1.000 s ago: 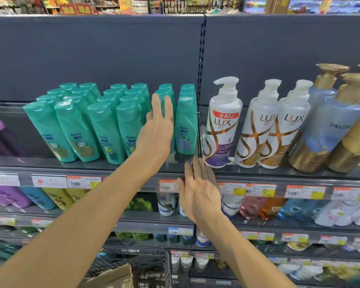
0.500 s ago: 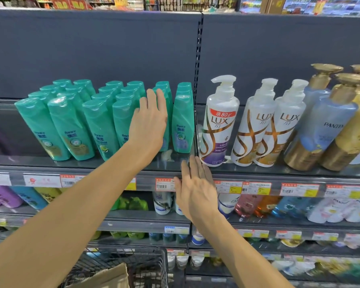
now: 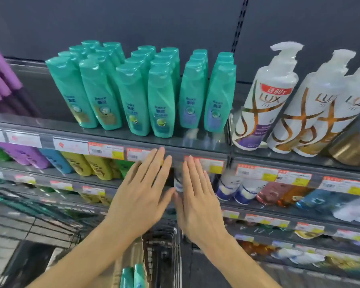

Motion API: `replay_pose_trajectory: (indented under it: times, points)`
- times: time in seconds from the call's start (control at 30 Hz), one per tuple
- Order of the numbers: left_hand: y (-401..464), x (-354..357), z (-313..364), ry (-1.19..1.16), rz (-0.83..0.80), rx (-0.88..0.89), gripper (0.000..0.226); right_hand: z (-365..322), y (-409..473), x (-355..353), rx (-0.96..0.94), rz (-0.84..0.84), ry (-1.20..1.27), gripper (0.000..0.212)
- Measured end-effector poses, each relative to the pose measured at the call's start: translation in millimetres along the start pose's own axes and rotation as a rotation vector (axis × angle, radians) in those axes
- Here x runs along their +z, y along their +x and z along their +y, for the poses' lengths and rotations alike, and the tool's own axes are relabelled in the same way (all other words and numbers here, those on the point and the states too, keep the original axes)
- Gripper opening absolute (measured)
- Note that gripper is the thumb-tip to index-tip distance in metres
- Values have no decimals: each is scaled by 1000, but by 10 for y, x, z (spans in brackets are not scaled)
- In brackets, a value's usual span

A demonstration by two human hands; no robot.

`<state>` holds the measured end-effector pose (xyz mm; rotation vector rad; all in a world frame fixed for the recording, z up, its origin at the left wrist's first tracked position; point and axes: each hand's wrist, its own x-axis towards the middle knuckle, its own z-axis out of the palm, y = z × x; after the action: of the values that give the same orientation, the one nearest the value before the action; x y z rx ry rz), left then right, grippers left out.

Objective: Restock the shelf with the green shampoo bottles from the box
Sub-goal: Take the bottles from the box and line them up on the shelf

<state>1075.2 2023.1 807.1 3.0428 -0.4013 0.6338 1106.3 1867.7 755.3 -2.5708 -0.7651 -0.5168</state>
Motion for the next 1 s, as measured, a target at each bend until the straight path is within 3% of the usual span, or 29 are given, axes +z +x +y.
replay_pose_trajectory:
  times: [0.2, 0.37, 0.5, 0.63, 0.73, 0.8, 0.9, 1.0]
  points:
    - [-1530, 766, -737, 40, -515, -471, 76, -860, -543, 832, -72, -428, 42, 63]
    - [-2614, 1542, -1106, -54, -684, -716, 74, -1297, -1077, 1888, -112, -725, 21, 65]
    - [-3385, 2380, -1193, -157, -864, -812, 71, -1440, -1797, 2893, -4, -941, 60, 66]
    - [-3838, 3176, -1080, -336, -1057, -803, 64, -1327, -2376, 3784, 233, -1149, -25, 65]
    - [-4031, 3663, -953, -537, -1174, -839, 64, -1160, -2580, 4221, 388, -1182, -89, 57]
    - [-4085, 3896, -901, -650, -1154, -847, 66, -1075, -2640, 4413, 431, -1188, -142, 49]
    - [-4081, 4090, -842, -689, -1141, -812, 74, -990, -2661, 4531, 609, -1065, -127, 48]
    - [-4069, 4164, -748, -752, -1141, -840, 82, -974, -2693, 4554, 604, -1008, -69, 56]
